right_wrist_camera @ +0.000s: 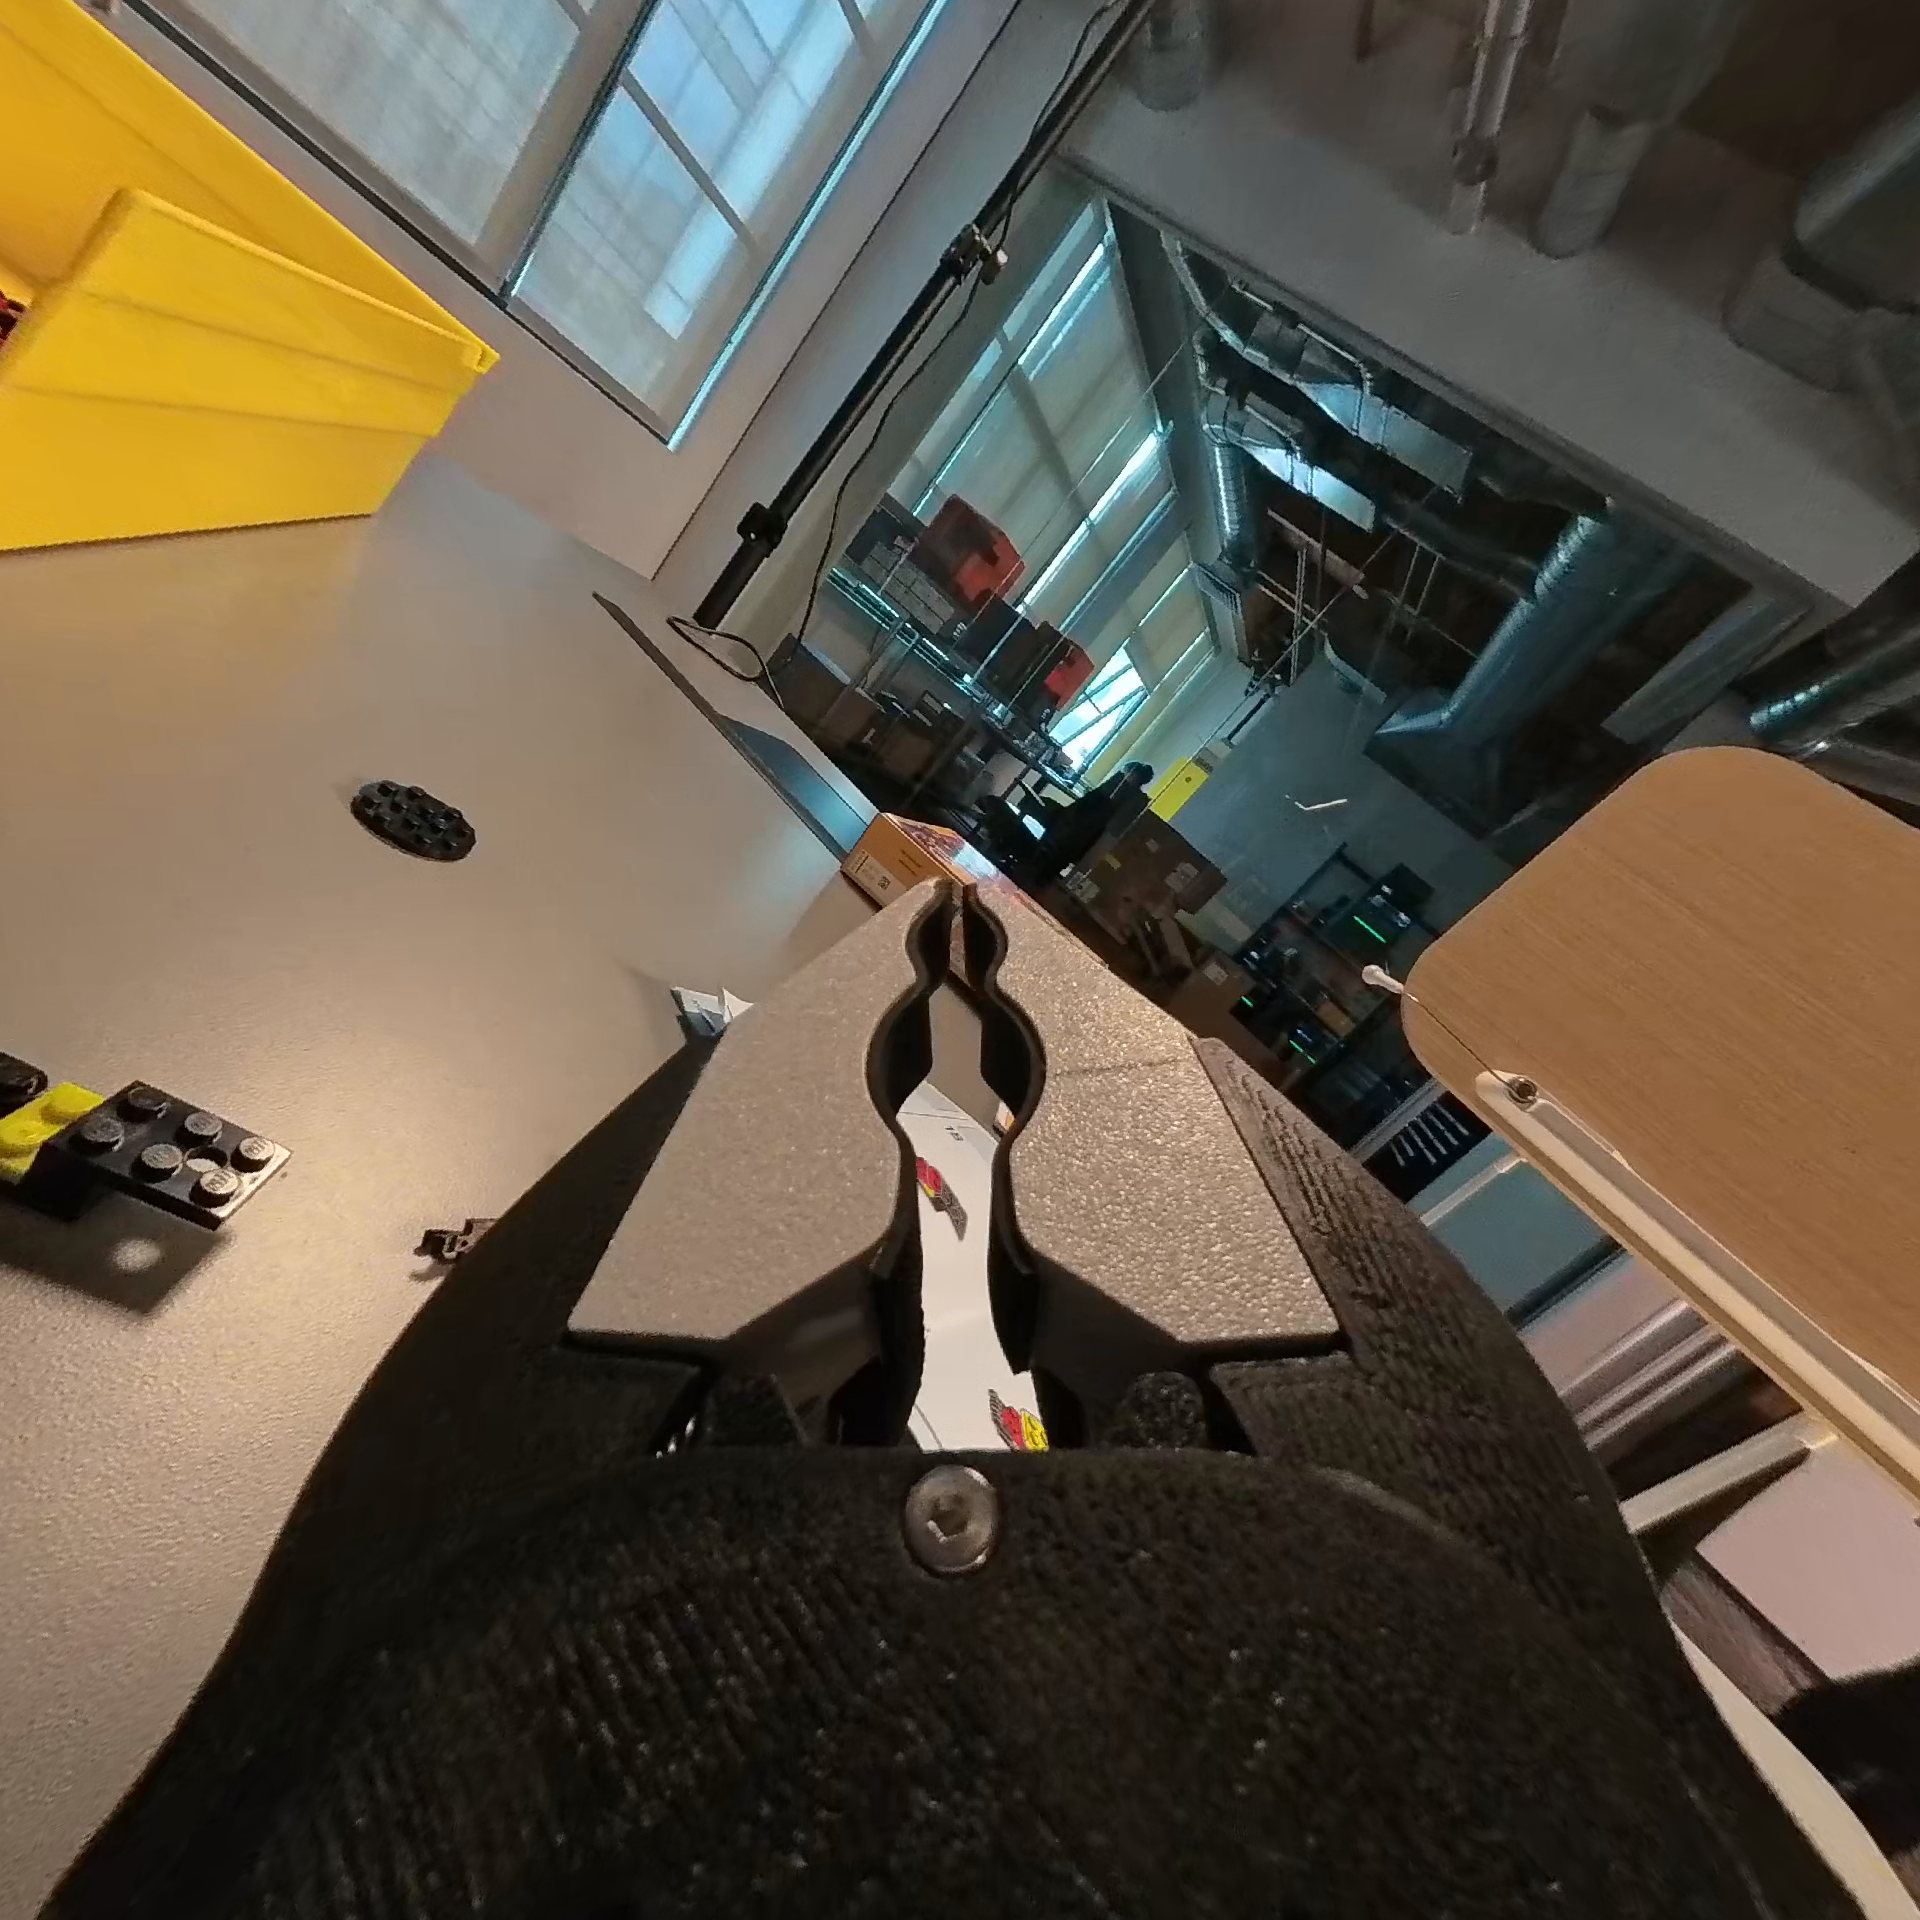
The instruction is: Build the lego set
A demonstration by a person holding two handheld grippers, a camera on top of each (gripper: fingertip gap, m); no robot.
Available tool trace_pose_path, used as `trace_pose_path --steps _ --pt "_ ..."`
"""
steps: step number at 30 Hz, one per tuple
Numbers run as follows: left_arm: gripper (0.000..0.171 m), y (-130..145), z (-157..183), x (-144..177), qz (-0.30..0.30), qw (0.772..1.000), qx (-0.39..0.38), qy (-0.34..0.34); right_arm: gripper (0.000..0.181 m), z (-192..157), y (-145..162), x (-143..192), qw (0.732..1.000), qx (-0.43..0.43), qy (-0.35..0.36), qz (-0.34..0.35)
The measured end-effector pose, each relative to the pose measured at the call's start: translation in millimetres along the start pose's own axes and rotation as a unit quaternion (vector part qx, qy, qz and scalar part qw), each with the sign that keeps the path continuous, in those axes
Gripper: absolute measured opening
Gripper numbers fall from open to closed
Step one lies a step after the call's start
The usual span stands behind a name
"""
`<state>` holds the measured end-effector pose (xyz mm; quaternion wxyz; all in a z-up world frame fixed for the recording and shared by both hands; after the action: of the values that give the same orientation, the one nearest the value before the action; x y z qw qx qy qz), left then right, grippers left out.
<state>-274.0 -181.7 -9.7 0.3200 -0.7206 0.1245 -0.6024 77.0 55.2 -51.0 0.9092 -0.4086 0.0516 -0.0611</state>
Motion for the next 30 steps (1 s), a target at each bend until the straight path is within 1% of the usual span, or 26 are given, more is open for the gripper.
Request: trace_pose_path --steps 2,4,7,8,9,12,13,14,15,16,17,20,22,24,30 --pt "0.022 1.9 -19.2 -16.6 -0.009 1.0 0.028 0.0 0.0 -0.8 0.0 -0.1 1.0 0.003 -0.001 -0.003" --pt "0.023 3.0 -29.4 -34.0 -0.013 0.999 0.045 0.006 0.0 -1.7 0.2 -0.4 1.0 0.007 -0.003 -0.006" --pt "0.022 5.4 -35.6 -58.6 -0.026 0.999 0.027 -0.007 0.0 -3.0 0.6 -1.5 1.0 0.012 -0.006 -0.009" --pt "0.022 7.5 -37.4 -63.1 -0.05 0.998 0.014 -0.019 0.0 -3.4 0.8 -1.9 1.0 0.013 -0.007 -0.011" --pt "0.023 6.0 -40.0 -66.3 -0.055 0.998 -0.003 -0.038 0.0 -3.7 0.9 -2.2 1.0 0.014 -0.009 -0.011" --pt "0.019 -3.2 -55.9 -73.4 -0.045 0.99 -0.039 -0.124 0.0 -3.9 1.5 -3.7 1.0 0.013 -0.011 -0.012" --pt "0.019 -4.4 -59.2 -77.4 -0.054 0.989 -0.038 -0.135 0.0 -3.9 2.3 -5.0 1.0 0.011 -0.013 -0.013" --pt "0.019 -3.8 -60.2 -82.8 -0.073 0.988 -0.028 -0.132 0.0 -3.9 3.5 -6.2 1.0 0.009 -0.014 -0.016" --pt "0.019 -1.5 -58.5 -89.2 -0.099 0.988 -0.012 -0.114 0.0 -4.0 4.7 -7.2 1.0 0.008 -0.015 -0.021" --pt "0.016 0.8 -56.6 -95.6 -0.125 0.988 0.004 -0.094 0.0 -4.2 5.3 -7.5 1.0 0.008 -0.016 -0.023" --pt "0.012 2.7 -57.8 -101.3 -0.145 0.985 0.012 -0.091 0.0 -4.3 5.3 -7.4 1.0 0.009 -0.016 -0.023" --pt "0.011 7.4 -69.3 -113.2 -0.184 0.975 0.003 -0.125 0.0 -4.5 5.4 -7.5 1.0 0.01 -0.017 -0.024" --pt "0.012 9.7 -68.8 -118.1 -0.2 0.972 0.006 -0.119 0.0 -4.7 5.7 -7.6 1.0 0.009 -0.018 -0.024" --pt "0.017 10.6 -65.8 -121.4 -0.208 0.972 0.016 -0.11 0.0 -4.9 5.6 -7.8 1.0 0.008 -0.019 -0.023" --pt "0.015 11.5 -70.2 -121.2 -0.219 0.965 0.015 -0.145 0.0 -5.5 5.3 -7.7 0.999 0.008 -0.022 -0.022"
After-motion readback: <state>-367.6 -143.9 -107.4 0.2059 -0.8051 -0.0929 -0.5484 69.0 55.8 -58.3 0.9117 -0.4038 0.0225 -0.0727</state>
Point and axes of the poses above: each gripper's, where its closed fingertips meet, x back along the fingers, y out of its underside, z = x × y across the jaws, the point moved 4 cm from there along x, back along the fingers, and after that the axes turned 12 degrees about -y, right-handed, at the moved point
